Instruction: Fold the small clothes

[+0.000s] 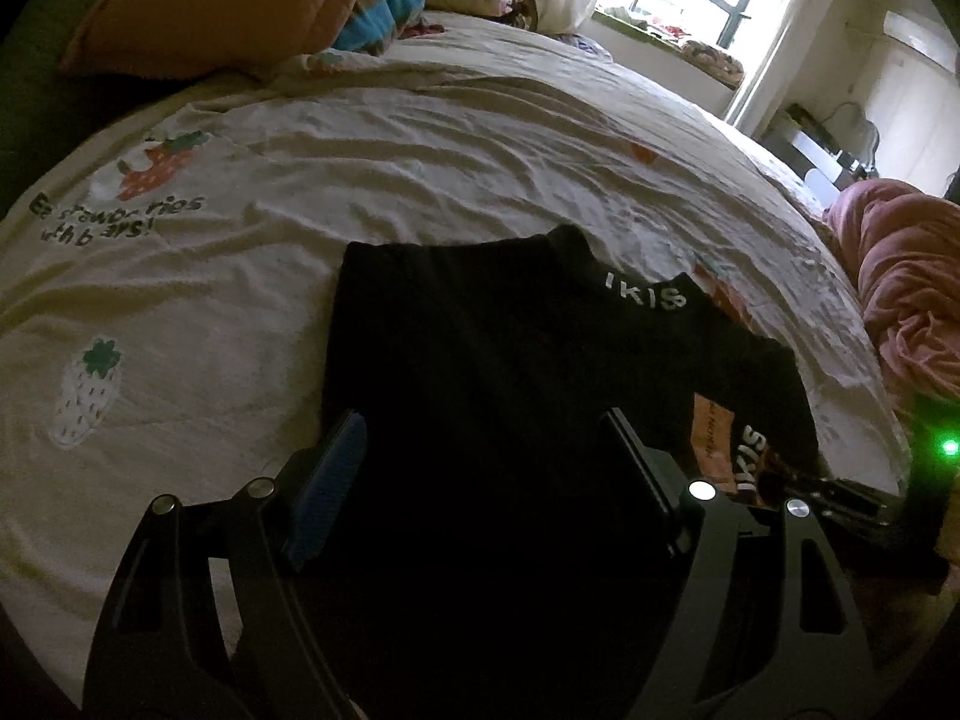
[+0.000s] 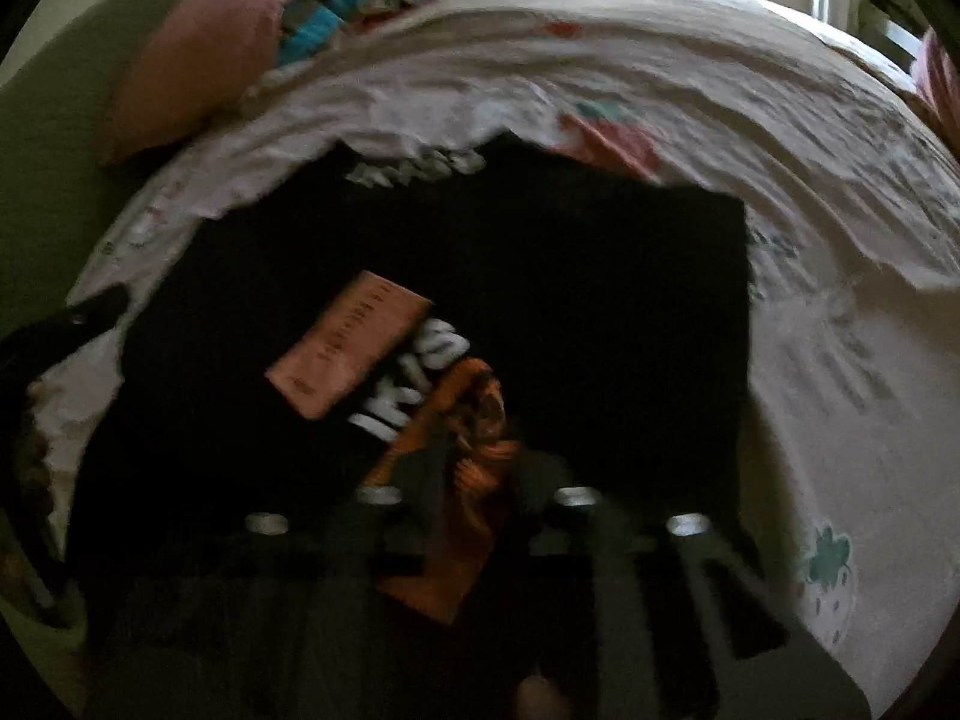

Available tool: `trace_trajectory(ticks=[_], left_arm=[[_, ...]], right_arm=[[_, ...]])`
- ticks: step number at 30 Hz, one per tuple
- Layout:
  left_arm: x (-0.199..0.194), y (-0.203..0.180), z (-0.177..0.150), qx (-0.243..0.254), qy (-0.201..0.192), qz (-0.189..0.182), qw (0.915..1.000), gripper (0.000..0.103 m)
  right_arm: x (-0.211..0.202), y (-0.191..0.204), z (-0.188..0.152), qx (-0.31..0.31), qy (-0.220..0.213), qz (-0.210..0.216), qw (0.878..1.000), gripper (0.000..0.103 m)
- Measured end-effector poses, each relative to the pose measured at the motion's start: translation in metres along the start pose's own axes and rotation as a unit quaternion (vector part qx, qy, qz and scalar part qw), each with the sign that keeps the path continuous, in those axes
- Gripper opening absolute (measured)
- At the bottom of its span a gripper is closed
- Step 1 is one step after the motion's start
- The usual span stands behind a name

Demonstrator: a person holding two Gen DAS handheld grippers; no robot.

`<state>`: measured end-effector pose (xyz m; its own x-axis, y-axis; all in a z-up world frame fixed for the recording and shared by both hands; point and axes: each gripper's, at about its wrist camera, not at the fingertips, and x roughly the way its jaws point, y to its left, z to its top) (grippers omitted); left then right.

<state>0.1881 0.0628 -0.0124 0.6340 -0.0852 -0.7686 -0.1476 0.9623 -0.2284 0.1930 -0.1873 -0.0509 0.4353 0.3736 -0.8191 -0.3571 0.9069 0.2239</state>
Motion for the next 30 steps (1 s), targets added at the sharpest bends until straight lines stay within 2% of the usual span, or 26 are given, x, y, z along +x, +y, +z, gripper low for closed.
trace_trajectory(ticks=[4, 7, 13, 16, 17, 19, 23, 26, 30], left_arm=[[0.002, -0.003, 0.006, 0.007, -0.006, 0.010, 0.9999, 0.072], [0.007, -0.006, 0.010, 0.014, -0.003, 0.012, 0.9998, 0.072], [0.019, -0.009, 0.005, 0.025, 0.010, 0.018, 0.9995, 0.072], [0.024, -0.008, 0.001, 0.029, 0.017, 0.021, 0.9992, 0.072], [0.024, -0.007, -0.001, 0.031, 0.018, 0.023, 0.9991, 0.072], [0.024, -0.008, -0.002, 0.031, 0.017, 0.023, 0.9991, 0.072], [0.026, -0.008, -0.004, 0.038, 0.020, 0.026, 0.9987, 0.072], [0.033, -0.006, -0.008, 0.041, 0.037, 0.034, 0.9979, 0.072], [0.039, -0.001, -0.017, 0.044, 0.049, 0.035, 0.9973, 0.072]], right_arm=[[-0.037, 0.014, 0.011, -0.037, -0.080, -0.015, 0.996, 0.013], [-0.049, 0.021, 0.016, -0.071, -0.103, -0.048, 0.991, 0.013], [-0.034, 0.015, 0.011, -0.081, -0.083, -0.092, 0.989, 0.014], [-0.027, 0.009, 0.008, -0.071, -0.075, -0.118, 0.988, 0.021], [-0.026, 0.008, 0.007, -0.068, -0.075, -0.129, 0.987, 0.027], [-0.028, 0.004, 0.006, -0.063, -0.080, -0.140, 0.985, 0.032], [-0.033, 0.004, 0.003, -0.058, -0.089, -0.142, 0.984, 0.040], [-0.032, 0.014, 0.002, -0.066, -0.084, -0.121, 0.987, 0.042], [-0.026, 0.038, -0.001, -0.085, -0.068, -0.071, 0.991, 0.047]])
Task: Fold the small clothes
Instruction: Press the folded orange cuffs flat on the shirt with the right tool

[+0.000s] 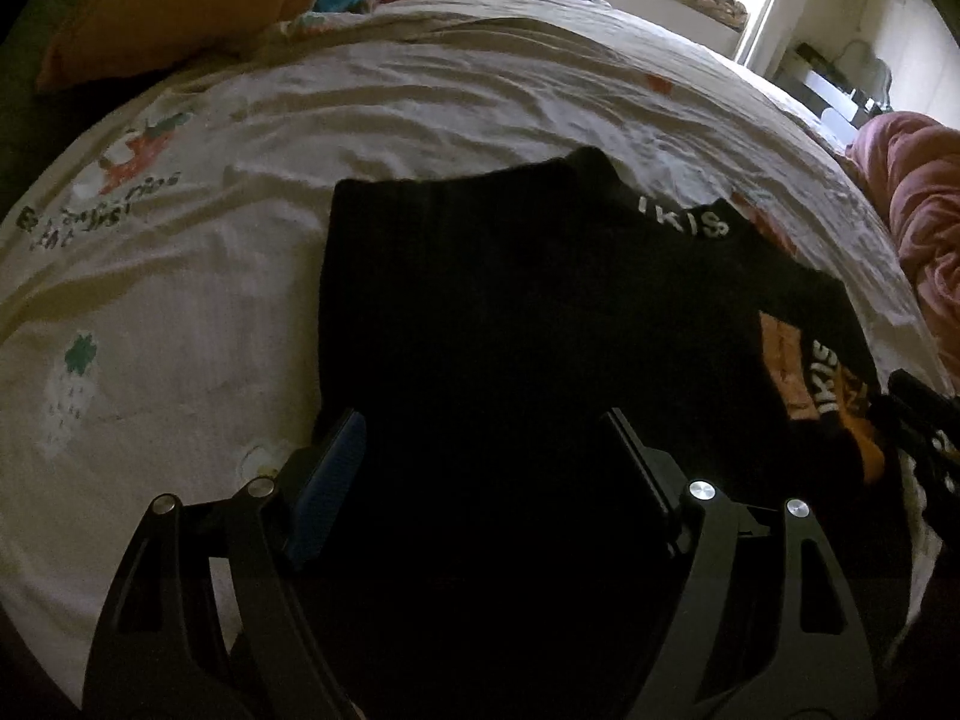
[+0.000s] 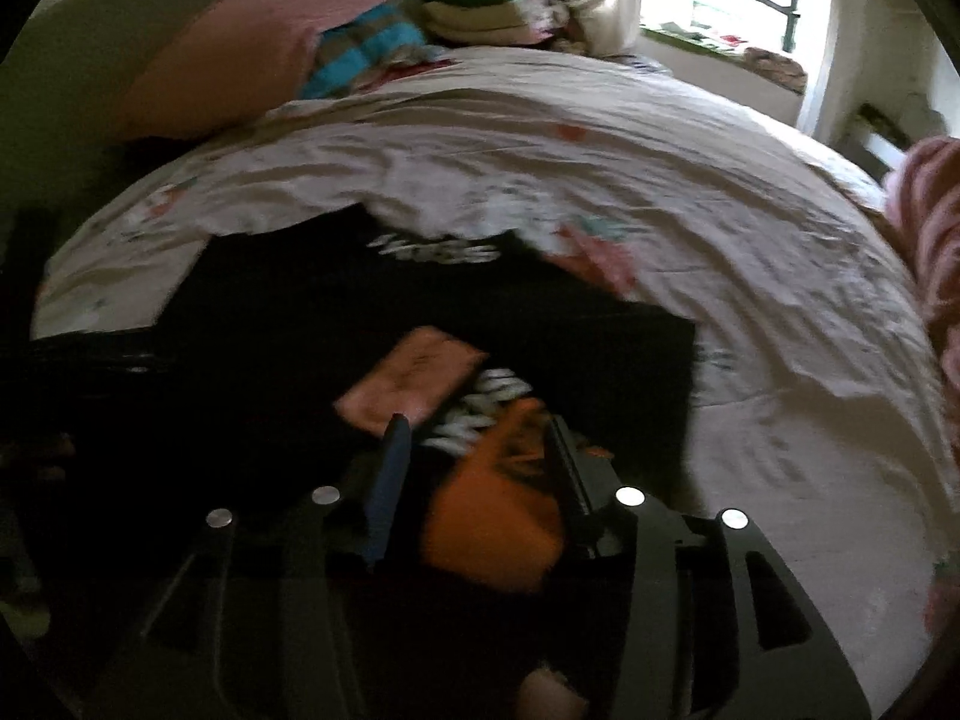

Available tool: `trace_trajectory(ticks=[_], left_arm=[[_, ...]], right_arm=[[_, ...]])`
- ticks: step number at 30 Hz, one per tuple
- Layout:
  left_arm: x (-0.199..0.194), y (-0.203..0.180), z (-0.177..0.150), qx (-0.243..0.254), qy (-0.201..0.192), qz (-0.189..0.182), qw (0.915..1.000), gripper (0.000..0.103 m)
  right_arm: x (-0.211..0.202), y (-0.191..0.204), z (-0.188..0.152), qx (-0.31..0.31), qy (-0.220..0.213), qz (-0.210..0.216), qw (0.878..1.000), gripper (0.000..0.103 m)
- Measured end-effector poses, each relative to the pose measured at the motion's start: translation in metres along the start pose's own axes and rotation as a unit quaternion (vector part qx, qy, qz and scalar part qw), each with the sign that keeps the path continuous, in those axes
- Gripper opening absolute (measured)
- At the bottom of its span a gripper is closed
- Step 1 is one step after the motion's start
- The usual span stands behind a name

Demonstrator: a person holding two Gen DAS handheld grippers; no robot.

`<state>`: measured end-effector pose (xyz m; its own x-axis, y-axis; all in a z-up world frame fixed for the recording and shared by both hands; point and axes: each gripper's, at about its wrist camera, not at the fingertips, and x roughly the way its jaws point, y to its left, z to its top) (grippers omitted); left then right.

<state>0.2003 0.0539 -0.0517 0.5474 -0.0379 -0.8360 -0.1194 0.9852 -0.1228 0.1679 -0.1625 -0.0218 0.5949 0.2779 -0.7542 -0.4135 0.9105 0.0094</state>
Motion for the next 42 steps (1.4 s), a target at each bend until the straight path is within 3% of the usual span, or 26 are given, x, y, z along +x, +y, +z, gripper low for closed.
trace_trajectory(ticks=[5, 8, 14, 19, 22, 25, 34, 42], left_arm=[[-0.001, 0.001, -0.003, 0.003, -0.002, -0.002, 1.0000, 0.072], [-0.002, 0.002, -0.005, 0.001, -0.004, -0.005, 1.0000, 0.072], [-0.003, 0.004, -0.007, 0.004, -0.006, -0.010, 0.9999, 0.072], [-0.004, 0.005, -0.007, 0.005, -0.006, -0.013, 0.9999, 0.072], [-0.005, 0.005, -0.007, 0.004, -0.006, -0.014, 0.9999, 0.072], [-0.007, 0.005, -0.008, 0.003, -0.008, -0.015, 0.9998, 0.072], [-0.019, 0.007, -0.009, -0.005, -0.016, -0.024, 0.9996, 0.072], [-0.038, 0.008, -0.010, -0.008, -0.032, -0.034, 0.9989, 0.072]], right_arm=[[0.004, 0.026, 0.003, -0.007, 0.008, 0.047, 0.999, 0.051], [0.013, 0.033, 0.001, -0.011, 0.023, 0.040, 0.999, 0.051], [0.031, 0.009, -0.010, 0.025, 0.063, 0.012, 0.998, 0.051], [0.034, -0.006, -0.016, 0.057, 0.071, 0.030, 0.995, 0.051], [0.028, -0.003, -0.014, 0.052, 0.062, 0.025, 0.996, 0.051], [0.018, -0.001, -0.013, 0.056, 0.044, 0.030, 0.997, 0.066], [-0.008, 0.005, -0.013, 0.057, 0.011, 0.040, 0.998, 0.086], [-0.026, 0.008, -0.007, 0.054, -0.012, 0.036, 0.998, 0.088]])
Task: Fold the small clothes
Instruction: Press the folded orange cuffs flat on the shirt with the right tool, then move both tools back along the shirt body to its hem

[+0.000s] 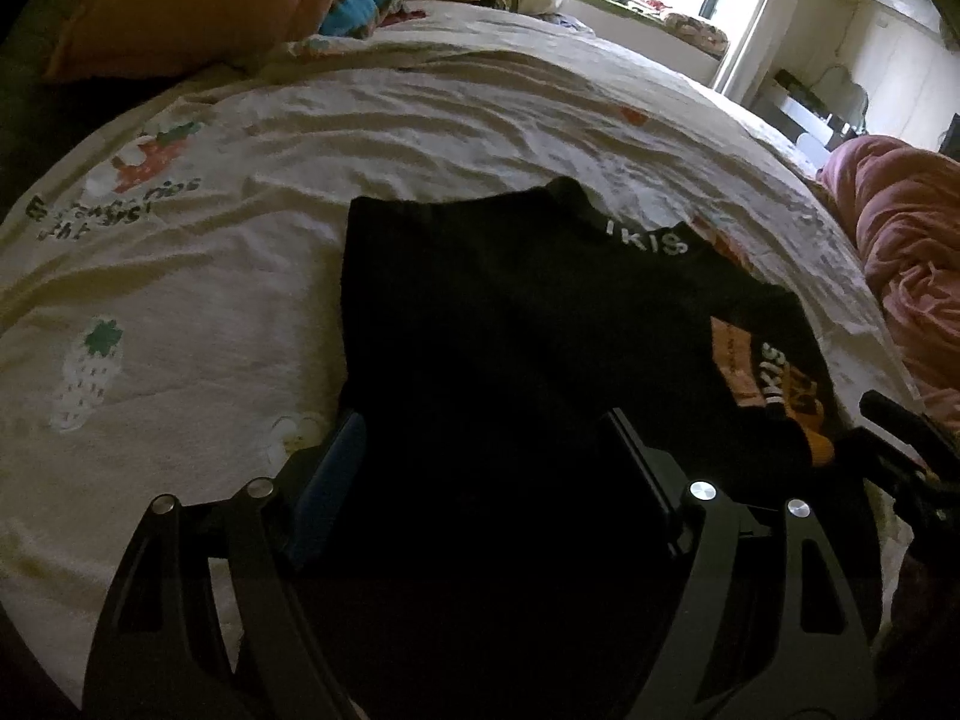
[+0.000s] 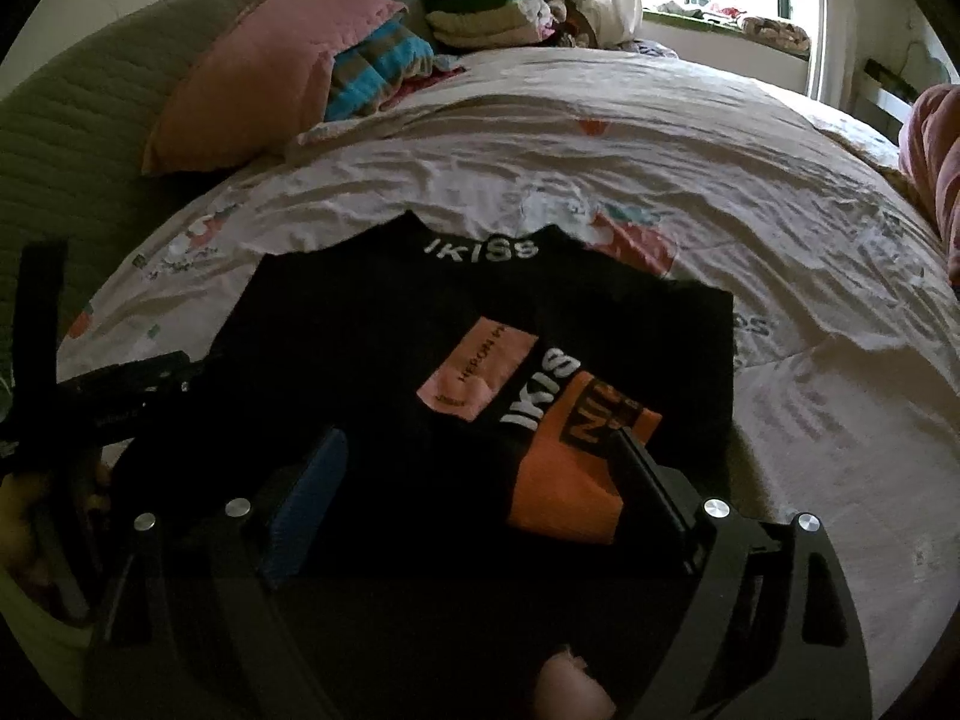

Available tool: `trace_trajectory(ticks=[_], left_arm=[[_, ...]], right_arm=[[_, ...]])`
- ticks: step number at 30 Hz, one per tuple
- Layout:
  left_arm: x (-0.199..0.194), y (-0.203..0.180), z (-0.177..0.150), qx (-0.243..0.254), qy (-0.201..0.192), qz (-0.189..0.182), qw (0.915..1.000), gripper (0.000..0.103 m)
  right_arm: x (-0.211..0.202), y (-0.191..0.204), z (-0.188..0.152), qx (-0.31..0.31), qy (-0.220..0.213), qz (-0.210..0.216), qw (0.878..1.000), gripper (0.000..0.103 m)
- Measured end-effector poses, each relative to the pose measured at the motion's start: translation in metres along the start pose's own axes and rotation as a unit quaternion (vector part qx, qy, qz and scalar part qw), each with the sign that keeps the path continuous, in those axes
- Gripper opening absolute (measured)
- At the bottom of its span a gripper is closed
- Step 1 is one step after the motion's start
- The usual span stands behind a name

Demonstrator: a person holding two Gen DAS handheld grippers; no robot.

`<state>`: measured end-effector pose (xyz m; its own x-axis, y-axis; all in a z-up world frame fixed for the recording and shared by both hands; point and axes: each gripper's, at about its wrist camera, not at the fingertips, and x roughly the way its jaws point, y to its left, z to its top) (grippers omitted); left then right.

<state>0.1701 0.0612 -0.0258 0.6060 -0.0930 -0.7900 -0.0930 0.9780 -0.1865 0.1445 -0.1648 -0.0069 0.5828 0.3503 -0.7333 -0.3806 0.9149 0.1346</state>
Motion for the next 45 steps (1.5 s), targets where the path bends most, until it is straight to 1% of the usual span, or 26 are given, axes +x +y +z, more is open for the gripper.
trace_trajectory(ticks=[7, 8, 9, 10, 12, 15, 27, 45], left_arm=[[-0.022, 0.000, 0.001, 0.001, -0.020, -0.004, 0.9998, 0.073], [-0.026, 0.000, 0.001, 0.001, -0.023, -0.004, 0.9997, 0.077], [-0.030, 0.000, 0.001, 0.001, -0.027, -0.005, 0.9996, 0.080], [-0.034, 0.000, 0.001, 0.002, -0.029, -0.006, 0.9996, 0.081], [-0.040, 0.000, 0.001, 0.004, -0.035, -0.006, 0.9994, 0.090], [-0.050, -0.002, 0.000, 0.007, -0.043, -0.007, 0.9990, 0.093], [-0.084, -0.007, -0.009, 0.019, -0.069, -0.005, 0.9974, 0.093], [-0.114, -0.005, -0.035, 0.033, -0.080, 0.008, 0.9963, 0.093]], right_arm=[[-0.014, 0.008, 0.004, -0.007, -0.017, 0.003, 1.000, 0.088], [-0.017, 0.010, 0.004, -0.008, -0.019, 0.003, 1.000, 0.093], [-0.019, 0.011, 0.004, -0.009, -0.021, 0.002, 1.000, 0.095], [-0.022, 0.013, 0.005, -0.012, -0.027, 0.000, 1.000, 0.095], [-0.027, 0.015, 0.005, -0.016, -0.032, -0.001, 0.999, 0.095], [-0.034, 0.019, 0.006, -0.019, -0.039, 0.001, 0.999, 0.096], [-0.061, 0.029, 0.004, -0.031, -0.066, 0.001, 0.997, 0.098], [-0.090, 0.037, -0.019, -0.050, -0.078, -0.002, 0.996, 0.098]])
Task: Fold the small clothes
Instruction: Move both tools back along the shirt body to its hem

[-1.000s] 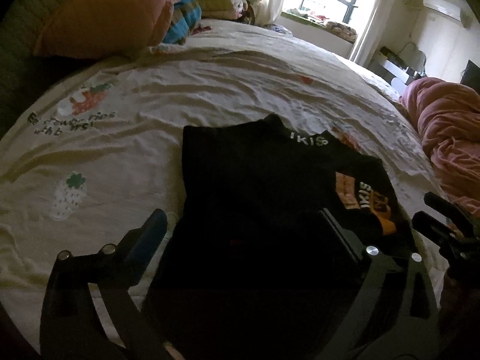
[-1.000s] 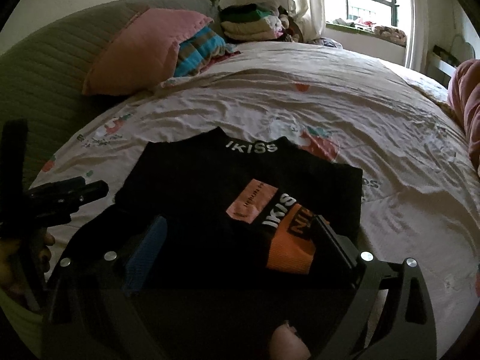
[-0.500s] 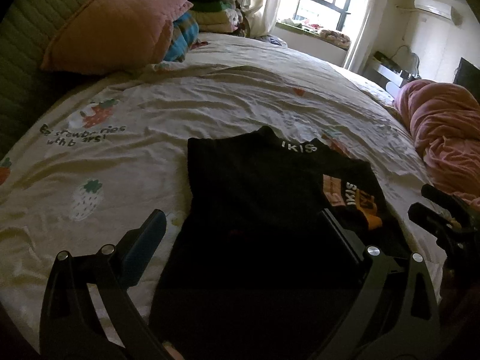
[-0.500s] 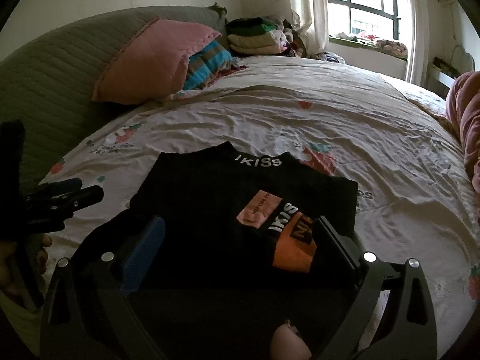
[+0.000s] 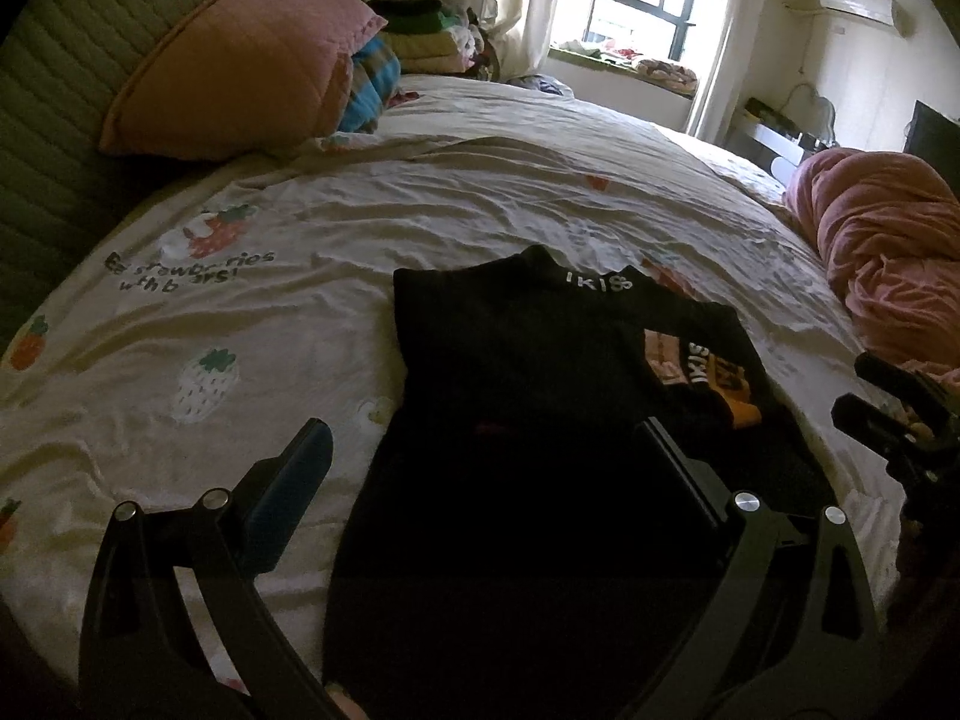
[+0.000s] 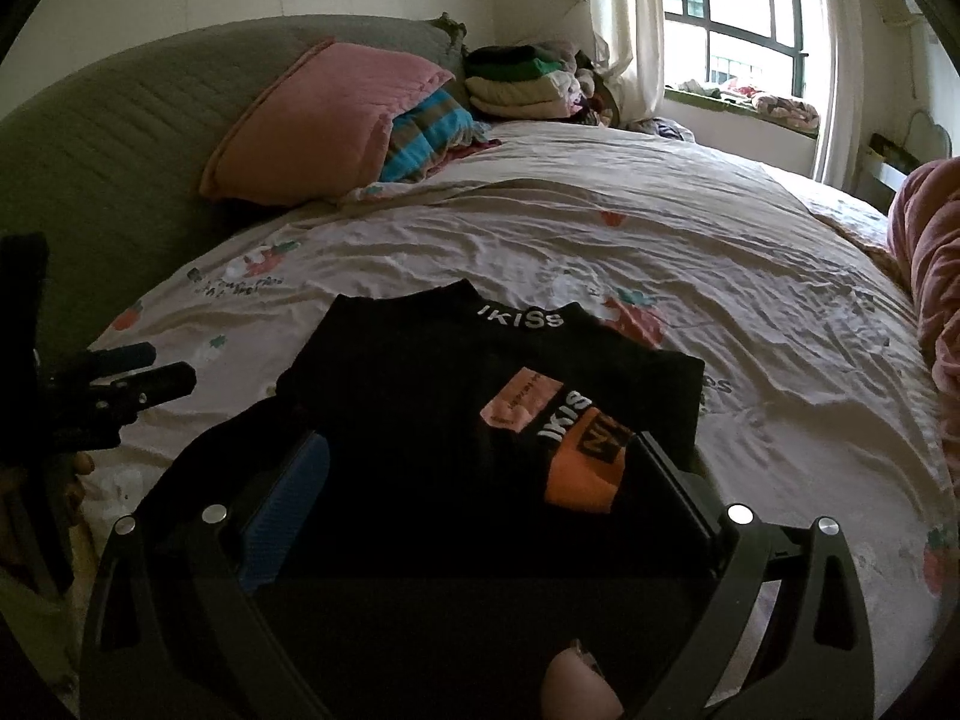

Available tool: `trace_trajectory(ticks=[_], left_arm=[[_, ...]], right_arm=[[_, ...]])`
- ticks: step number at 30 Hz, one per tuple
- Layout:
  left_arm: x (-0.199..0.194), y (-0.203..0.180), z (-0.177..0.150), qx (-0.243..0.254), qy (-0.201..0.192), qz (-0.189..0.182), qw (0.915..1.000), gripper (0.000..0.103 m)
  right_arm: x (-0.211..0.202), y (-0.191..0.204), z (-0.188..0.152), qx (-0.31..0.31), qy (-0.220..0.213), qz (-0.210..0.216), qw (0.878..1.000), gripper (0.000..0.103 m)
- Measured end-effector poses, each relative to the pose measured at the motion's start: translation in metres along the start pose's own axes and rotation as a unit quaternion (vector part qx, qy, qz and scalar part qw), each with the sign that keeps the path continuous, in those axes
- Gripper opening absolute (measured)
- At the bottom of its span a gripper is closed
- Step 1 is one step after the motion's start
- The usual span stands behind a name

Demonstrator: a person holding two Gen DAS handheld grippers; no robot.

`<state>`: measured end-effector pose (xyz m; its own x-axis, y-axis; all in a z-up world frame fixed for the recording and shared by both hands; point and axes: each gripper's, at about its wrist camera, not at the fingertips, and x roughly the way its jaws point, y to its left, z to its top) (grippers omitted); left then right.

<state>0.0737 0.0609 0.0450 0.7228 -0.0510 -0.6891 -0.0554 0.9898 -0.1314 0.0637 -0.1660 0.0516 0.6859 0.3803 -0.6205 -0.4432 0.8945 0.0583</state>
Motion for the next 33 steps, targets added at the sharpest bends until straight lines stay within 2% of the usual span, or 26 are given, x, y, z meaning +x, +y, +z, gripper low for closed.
trace_trajectory(ticks=[16, 33], left_arm=[[-0.015, 0.005, -0.020, 0.001, 0.005, 0.010, 0.9999, 0.093], [-0.021, 0.019, -0.050, 0.004, 0.029, 0.033, 0.9990, 0.093]], right_arm=[[-0.012, 0.001, -0.023, -0.004, 0.018, -0.003, 1.000, 0.098], [-0.021, -0.012, -0.054, 0.006, 0.049, -0.018, 0.999, 0.098]])
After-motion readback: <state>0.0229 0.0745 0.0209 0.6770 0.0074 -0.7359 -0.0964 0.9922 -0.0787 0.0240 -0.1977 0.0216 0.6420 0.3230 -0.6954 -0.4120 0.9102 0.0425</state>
